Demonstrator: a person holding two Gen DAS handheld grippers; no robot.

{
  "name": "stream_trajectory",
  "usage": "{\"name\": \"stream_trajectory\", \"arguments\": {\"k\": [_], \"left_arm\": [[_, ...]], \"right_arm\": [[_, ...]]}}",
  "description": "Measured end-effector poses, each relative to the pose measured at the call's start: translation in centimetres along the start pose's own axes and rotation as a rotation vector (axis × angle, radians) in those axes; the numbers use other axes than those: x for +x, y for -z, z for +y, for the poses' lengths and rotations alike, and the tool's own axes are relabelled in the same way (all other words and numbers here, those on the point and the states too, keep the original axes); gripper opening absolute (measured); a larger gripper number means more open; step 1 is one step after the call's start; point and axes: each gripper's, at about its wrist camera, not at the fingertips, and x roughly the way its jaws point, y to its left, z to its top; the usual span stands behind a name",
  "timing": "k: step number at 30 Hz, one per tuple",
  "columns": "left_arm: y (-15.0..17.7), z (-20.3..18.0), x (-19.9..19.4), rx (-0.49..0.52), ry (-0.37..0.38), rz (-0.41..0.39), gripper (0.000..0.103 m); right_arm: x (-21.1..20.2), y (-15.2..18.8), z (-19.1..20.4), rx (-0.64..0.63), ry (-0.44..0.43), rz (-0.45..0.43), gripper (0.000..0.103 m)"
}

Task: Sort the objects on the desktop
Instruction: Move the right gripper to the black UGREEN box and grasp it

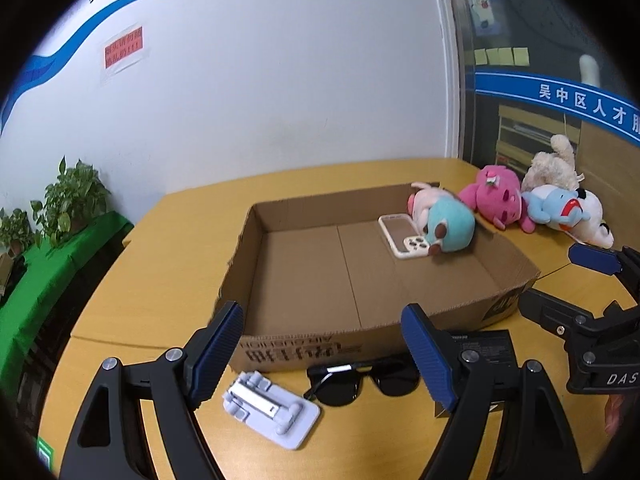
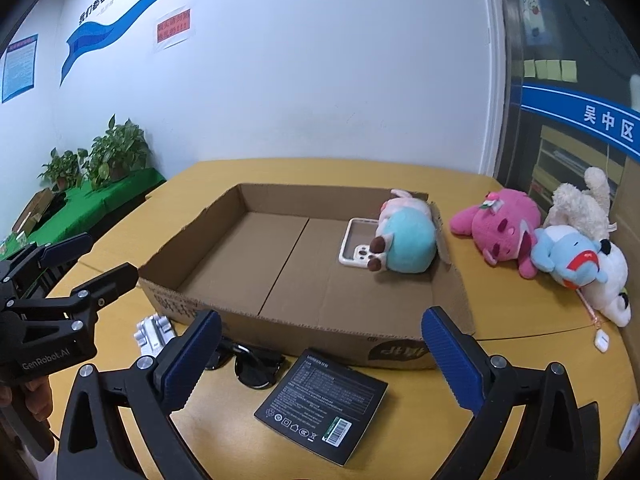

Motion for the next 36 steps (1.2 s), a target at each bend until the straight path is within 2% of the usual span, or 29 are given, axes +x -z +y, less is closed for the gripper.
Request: {"name": "stream_trajectory", "arguments": {"k": [5, 11, 14, 16, 18, 21, 24, 31, 36], "left_arm": [[1.1, 0.1, 1.2, -0.039, 0.011, 0.047, 0.081], [2.5, -0.8, 3.6, -0.024, 0.05, 0.133, 0.081], [3.3, -1.5, 5.1, -0.036, 0.138, 0.192, 0.081], [3.9, -2.2, 6.2, -0.052, 0.228, 0.24, 0.081], [4.5, -2.8, 7.1, -0.065, 0.315, 0.268, 0.081], [4.9, -4.1, 8.5, -0.068, 0.39, 0.324, 0.081], [5.5, -5.9, 10.1, -0.067, 0.497, 0.364, 0.08], [6.7, -8.1, 13.5, -0.103, 0.599, 0.484, 0.079], [7.8, -8.8, 13.6, -0.131, 0.692, 0.534, 0.079]], "right_arm": [[1.2, 1.7, -0.2, -0.006, -0.026, 0.042, 0.102], [3.0, 4.5, -0.6, -0.03, -0.073, 0.123, 0.102], [3.8, 6.2, -1.1, -0.036, -0.122, 0.171, 0.102], [4.3, 7.3, -1.3, -0.049, -0.138, 0.204, 0.102], [4.6, 8.4, -1.5, -0.059, -0.144, 0.231, 0.102], [5.1, 9.7, -2.2, -0.069, -0.152, 0.265, 0.102], [5.7, 10.7, -2.7, -0.07, -0.165, 0.289, 0.102], [7.0, 11.8, -3.7, -0.07, -0.221, 0.298, 0.102], [7.7, 12.2, -3.5, -0.077, -0.277, 0.303, 0.101]]}}
